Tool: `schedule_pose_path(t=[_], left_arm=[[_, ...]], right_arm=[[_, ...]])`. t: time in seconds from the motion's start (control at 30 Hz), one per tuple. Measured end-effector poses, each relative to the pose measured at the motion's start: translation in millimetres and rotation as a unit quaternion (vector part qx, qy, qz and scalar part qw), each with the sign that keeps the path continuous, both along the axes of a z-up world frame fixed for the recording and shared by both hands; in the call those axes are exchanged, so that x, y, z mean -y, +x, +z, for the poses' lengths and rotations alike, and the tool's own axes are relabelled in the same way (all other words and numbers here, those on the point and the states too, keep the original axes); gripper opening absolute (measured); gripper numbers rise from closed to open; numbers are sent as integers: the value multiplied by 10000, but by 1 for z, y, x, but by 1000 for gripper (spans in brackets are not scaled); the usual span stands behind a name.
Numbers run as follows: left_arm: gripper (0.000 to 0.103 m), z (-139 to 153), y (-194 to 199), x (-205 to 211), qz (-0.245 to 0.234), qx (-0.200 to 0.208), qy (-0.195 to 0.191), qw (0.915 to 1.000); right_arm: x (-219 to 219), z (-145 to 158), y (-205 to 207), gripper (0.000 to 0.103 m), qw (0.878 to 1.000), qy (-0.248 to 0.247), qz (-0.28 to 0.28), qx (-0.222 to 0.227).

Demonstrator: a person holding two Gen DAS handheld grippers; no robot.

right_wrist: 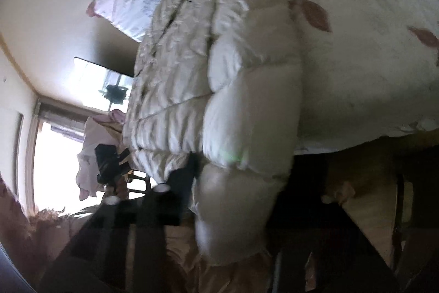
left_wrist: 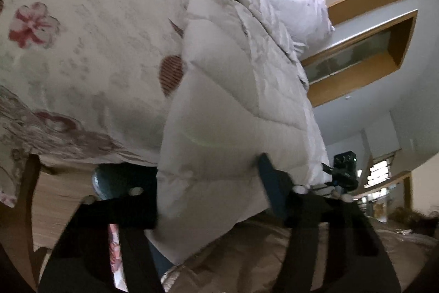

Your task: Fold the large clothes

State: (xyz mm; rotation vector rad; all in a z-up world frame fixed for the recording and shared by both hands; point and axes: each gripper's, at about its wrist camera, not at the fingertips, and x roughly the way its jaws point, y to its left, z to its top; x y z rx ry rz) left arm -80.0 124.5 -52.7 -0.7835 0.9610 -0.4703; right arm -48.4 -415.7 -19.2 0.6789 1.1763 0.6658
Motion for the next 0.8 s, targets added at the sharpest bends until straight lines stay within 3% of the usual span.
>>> schedule_pose_path(t=[0.13, 0.37, 0.53, 0.63, 0.8], left_arm=[[27, 18, -5, 2, -211, 292, -84, 9993], [20, 76, 1, 1, -76, 1150, 331, 9928], [20, 110, 32, -3, 556, 1451, 840, 9843], [20, 123, 58, -10, 913, 1481, 930, 9803], [18, 139, 104, -15, 1273, 1482, 1151, 9740]], right_arm=[[-10, 23, 3, 20, 9991, -68, 143, 387], [-26, 83, 15, 18, 9852, -407, -98, 1659], [-34, 115, 34, 18, 9554, -1336, -889, 2480], [-44, 128, 50, 18, 9340, -1793, -1240, 2830], [-75, 148, 82, 17, 8901, -2562, -1569, 3427]])
